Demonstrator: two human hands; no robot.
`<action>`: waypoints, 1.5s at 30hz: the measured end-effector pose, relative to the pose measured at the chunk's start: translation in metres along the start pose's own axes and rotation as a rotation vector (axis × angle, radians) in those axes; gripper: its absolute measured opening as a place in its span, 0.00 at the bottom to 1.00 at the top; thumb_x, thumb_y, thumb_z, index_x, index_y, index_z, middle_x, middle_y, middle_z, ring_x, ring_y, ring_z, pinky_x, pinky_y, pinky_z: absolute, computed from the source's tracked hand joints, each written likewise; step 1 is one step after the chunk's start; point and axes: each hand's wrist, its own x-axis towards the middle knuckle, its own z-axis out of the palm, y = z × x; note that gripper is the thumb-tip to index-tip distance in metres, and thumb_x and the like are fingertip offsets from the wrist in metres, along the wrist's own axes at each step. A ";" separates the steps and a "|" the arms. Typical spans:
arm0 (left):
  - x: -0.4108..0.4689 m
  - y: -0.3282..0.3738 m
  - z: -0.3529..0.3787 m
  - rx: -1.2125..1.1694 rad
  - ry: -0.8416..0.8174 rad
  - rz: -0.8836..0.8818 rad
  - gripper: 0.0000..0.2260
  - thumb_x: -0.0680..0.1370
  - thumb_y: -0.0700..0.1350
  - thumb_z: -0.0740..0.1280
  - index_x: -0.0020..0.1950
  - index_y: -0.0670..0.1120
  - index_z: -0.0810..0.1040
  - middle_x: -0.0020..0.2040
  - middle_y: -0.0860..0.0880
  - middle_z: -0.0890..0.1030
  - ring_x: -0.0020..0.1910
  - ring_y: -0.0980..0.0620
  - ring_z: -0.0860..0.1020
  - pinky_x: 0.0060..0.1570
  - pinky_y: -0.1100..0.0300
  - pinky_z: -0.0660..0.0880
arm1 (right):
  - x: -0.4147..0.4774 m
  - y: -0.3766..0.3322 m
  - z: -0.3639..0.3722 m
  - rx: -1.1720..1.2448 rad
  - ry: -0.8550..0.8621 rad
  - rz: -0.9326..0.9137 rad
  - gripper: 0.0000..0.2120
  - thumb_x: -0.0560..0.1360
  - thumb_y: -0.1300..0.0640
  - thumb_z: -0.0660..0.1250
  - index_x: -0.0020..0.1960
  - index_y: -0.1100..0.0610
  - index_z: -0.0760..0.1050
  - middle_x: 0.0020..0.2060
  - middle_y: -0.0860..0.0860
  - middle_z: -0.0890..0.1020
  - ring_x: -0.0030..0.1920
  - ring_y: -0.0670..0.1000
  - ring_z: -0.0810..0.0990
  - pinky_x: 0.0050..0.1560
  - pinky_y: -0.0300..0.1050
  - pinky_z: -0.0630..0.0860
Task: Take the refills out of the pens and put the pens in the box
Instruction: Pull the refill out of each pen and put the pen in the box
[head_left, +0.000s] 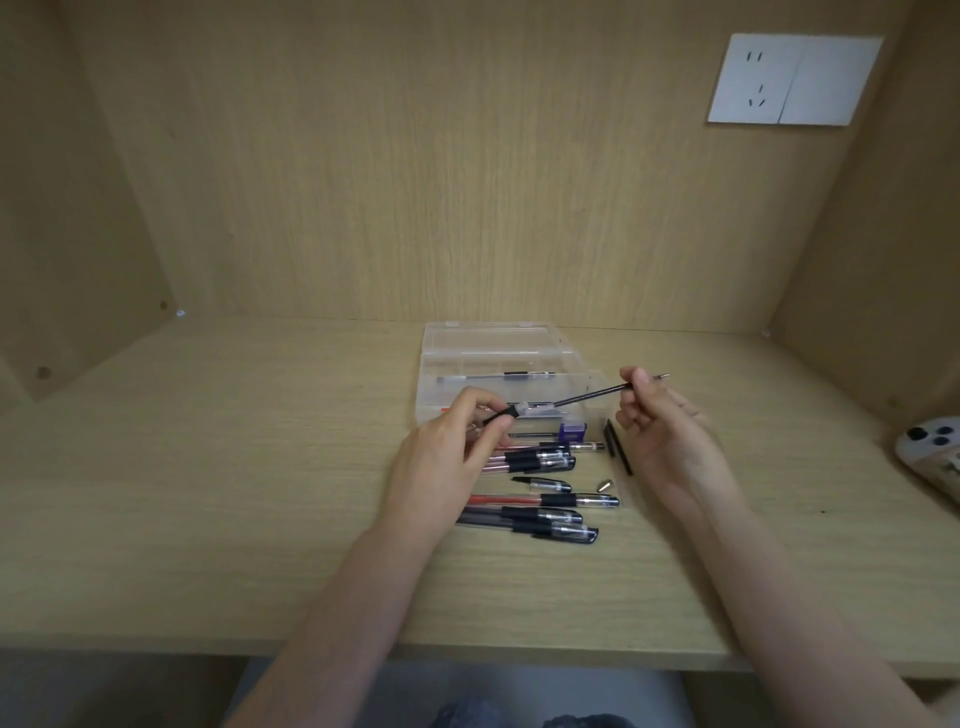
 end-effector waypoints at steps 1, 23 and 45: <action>0.000 0.000 0.000 0.000 -0.001 -0.002 0.06 0.78 0.55 0.60 0.52 0.56 0.72 0.39 0.61 0.82 0.37 0.68 0.77 0.42 0.62 0.75 | -0.001 0.000 0.000 0.006 0.004 -0.018 0.08 0.69 0.59 0.68 0.46 0.61 0.79 0.33 0.48 0.81 0.34 0.42 0.76 0.39 0.31 0.74; 0.000 -0.003 0.001 -0.014 -0.039 0.008 0.06 0.76 0.54 0.62 0.52 0.56 0.73 0.41 0.60 0.82 0.43 0.64 0.79 0.45 0.56 0.78 | -0.001 0.002 0.000 -0.155 0.047 -0.099 0.07 0.69 0.55 0.67 0.39 0.57 0.82 0.33 0.48 0.82 0.35 0.43 0.75 0.41 0.32 0.74; -0.001 -0.005 0.003 -0.007 -0.081 0.024 0.08 0.75 0.59 0.60 0.52 0.59 0.70 0.46 0.58 0.82 0.47 0.59 0.80 0.48 0.53 0.77 | -0.013 -0.018 -0.019 -1.559 -0.577 -0.179 0.08 0.69 0.63 0.73 0.48 0.55 0.83 0.41 0.46 0.80 0.45 0.41 0.73 0.44 0.25 0.64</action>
